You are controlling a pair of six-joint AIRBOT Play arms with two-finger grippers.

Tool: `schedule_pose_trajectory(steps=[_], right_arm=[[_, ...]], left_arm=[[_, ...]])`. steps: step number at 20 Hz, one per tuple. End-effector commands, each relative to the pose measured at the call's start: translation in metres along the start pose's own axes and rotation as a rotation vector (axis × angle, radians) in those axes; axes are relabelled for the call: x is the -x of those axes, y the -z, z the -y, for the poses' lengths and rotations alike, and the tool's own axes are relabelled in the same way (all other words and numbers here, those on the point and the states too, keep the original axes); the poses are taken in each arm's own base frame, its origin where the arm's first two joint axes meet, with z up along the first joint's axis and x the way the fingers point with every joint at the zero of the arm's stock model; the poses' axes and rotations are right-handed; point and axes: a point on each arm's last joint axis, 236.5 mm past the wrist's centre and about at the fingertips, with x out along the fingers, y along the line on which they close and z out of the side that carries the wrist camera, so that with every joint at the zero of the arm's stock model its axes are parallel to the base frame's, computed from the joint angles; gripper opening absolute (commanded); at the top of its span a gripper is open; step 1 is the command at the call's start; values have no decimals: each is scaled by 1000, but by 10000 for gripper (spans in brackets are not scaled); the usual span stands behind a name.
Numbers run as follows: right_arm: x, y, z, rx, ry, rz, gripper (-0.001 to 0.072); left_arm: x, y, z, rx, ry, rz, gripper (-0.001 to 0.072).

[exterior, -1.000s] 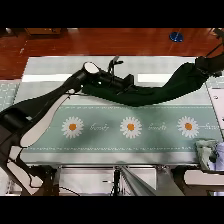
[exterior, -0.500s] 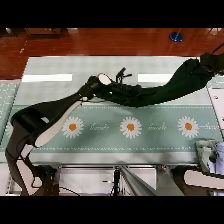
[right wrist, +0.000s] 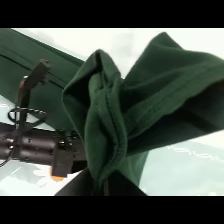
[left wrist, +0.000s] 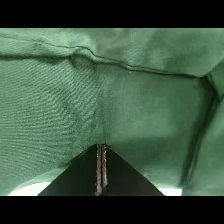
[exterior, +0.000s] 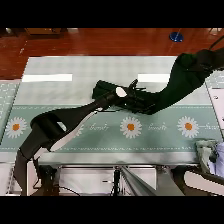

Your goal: Fold the shirts.

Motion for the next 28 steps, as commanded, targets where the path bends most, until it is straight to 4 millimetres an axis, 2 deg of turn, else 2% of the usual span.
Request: schedule_pose_trajectory(steps=[1, 3, 4, 6, 9, 11, 13, 15, 16, 18, 21, 22, 23, 24, 25, 26, 28], right_arm=[[0, -2, -8, -3, -6, 10, 23], [-1, -8, -11, -9, -7, 35, 23], [-4, -12, -15, 2, -9, 47, 23], [-14, -17, -26, 18, -14, 50, 23], [-42, -21, -54, 47, -48, 27, 23], [-68, -25, -73, 67, -64, 17, 23], [-102, -29, -87, 97, -50, 6, 23], [-142, -25, -106, 99, -65, -28, 23], [-164, -21, -118, 98, -75, -50, 23], [-206, -11, -142, 109, -92, -76, 23], [-264, 0, -198, 102, -189, -54, 24], [-276, -2, -219, 85, -232, -18, 57], [-285, -9, -240, 54, -285, 33, 238], [-286, -17, -259, 16, -337, 84, 449], [-283, -26, -269, -4, -364, 130, 507], [-276, -34, -275, -15, -381, 162, 507], [-256, -41, -267, -3, -377, 168, 506]], left_arm=[[16, -17, 8, -44, 30, 7, 24], [60, -41, 16, -160, 37, 14, 23], [93, -56, 19, -236, 16, 29, 22], [173, -86, 19, -353, -76, 84, 22], [312, -113, 22, -457, -203, 215, 23], [397, -117, 33, -479, -230, 336, 24], [468, -113, 42, -487, -260, 459, 24], [522, -107, 43, -491, -305, 561, 24], [539, -103, 41, -483, -318, 591, 24], [556, -93, 35, -464, -336, 593, 24], [545, -76, 26, -459, -337, 503, 24], [537, -73, 24, -459, -332, 477, 24], [527, -70, 21, -465, -327, 447, 24], [515, -67, 17, -463, -321, 416, 24], [504, -63, 11, -460, -315, 384, 24], [492, -60, 5, -447, -308, 354, 24], [471, -54, -10, -429, -299, 302, 24]])
